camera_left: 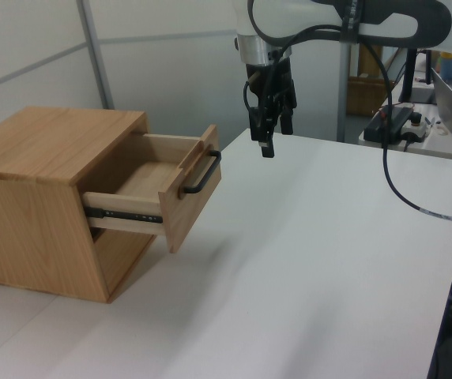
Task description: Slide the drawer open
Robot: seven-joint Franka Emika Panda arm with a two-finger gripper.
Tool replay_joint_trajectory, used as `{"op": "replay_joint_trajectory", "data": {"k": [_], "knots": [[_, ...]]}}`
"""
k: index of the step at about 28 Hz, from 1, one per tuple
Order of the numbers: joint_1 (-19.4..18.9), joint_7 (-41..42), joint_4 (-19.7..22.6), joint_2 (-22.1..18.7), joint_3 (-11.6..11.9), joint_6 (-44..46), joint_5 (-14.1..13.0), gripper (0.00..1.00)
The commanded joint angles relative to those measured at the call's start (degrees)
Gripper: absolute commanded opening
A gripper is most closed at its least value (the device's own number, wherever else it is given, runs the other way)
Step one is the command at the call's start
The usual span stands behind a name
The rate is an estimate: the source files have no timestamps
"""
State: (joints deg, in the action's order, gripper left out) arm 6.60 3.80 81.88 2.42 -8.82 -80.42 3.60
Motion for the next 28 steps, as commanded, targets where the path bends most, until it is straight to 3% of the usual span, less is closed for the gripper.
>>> {"op": "replay_joint_trajectory", "data": {"k": [1,28], "knots": [[-0.18,1.21,-1.37,0.04,0.12,1.14,0.45,1.00],[-0.36,1.47,-1.46,0.12,-0.05,0.88,0.71,1.00]]}}
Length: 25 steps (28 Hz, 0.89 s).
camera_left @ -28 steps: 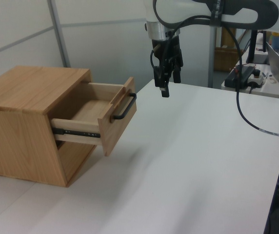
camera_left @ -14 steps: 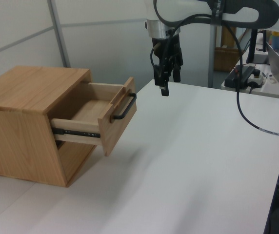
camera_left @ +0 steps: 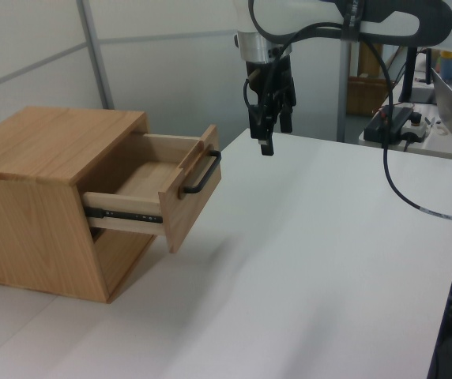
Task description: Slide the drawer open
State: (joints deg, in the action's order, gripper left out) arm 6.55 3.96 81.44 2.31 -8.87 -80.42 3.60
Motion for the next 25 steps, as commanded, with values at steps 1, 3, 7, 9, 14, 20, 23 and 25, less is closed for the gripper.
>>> {"op": "replay_joint_trajectory", "data": {"k": [1,3,7,9,14,20,23,25], "knots": [[-0.31,1.31,-1.02,0.24,-0.01,0.88,0.71,1.00],[-0.31,1.14,-1.02,0.33,-0.01,0.88,0.53,1.00],[-0.39,0.61,-0.93,0.24,-0.10,0.97,0.36,1.00],[-0.39,0.78,-1.02,0.15,-0.10,0.97,0.36,1.00],[-0.39,1.48,-0.93,0.76,-0.01,0.88,0.80,1.00],[-0.31,2.10,-1.02,0.42,0.08,1.06,0.71,1.00],[-0.31,1.58,-0.93,0.50,0.08,1.14,0.71,1.00],[-0.31,1.92,-0.93,0.59,0.08,1.14,0.80,1.00]]}}
